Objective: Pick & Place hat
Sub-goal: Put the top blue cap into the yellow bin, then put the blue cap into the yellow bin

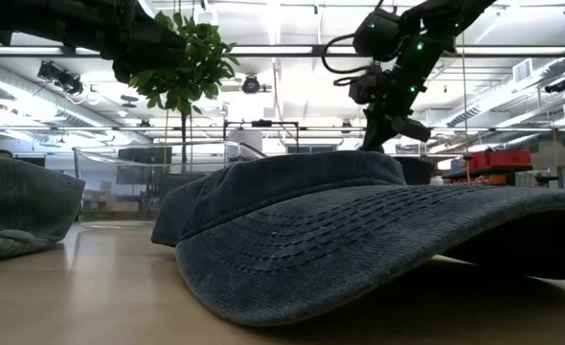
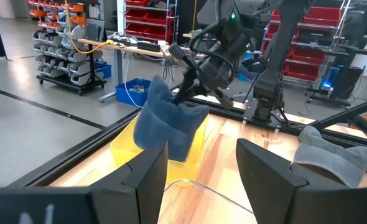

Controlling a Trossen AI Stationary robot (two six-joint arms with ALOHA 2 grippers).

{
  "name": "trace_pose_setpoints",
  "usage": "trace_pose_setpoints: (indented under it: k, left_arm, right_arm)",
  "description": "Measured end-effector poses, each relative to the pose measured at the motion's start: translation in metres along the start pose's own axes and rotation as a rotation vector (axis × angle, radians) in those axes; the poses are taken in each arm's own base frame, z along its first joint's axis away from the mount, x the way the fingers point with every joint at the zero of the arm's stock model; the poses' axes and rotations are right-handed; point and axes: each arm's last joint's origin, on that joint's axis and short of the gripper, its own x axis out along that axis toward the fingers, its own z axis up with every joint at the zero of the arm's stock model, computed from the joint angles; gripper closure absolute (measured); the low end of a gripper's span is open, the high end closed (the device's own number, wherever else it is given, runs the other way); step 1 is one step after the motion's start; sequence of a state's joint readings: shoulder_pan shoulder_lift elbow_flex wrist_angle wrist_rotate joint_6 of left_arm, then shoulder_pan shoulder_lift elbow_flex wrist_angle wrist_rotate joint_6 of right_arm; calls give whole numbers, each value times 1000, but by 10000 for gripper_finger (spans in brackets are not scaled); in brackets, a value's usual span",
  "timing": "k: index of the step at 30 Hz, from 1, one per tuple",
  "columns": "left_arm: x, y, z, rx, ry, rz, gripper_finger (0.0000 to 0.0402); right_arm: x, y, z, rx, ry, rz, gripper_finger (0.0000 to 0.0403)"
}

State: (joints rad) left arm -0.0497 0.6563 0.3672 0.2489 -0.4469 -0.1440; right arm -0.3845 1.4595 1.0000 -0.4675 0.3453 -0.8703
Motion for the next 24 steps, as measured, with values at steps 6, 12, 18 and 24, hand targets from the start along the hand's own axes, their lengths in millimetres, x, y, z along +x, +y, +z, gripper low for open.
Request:
trace_pose_setpoints:
  k: [6,12,18,24]
  left_arm:
    - [0,0,0,0,0,0,205]
    - [0,0,0,0,0,0,205]
    - [0,0,0,0,0,0,205]
    - [0,0,0,0,-1,0,205]
  right_arm:
    - [16,3,-4,40,-26,111,403]
    - [24,5,-1,148,-95,183,390]
    - [25,0,-4,198,20,45,355]
    - [19,3,0,187,44,13,321]
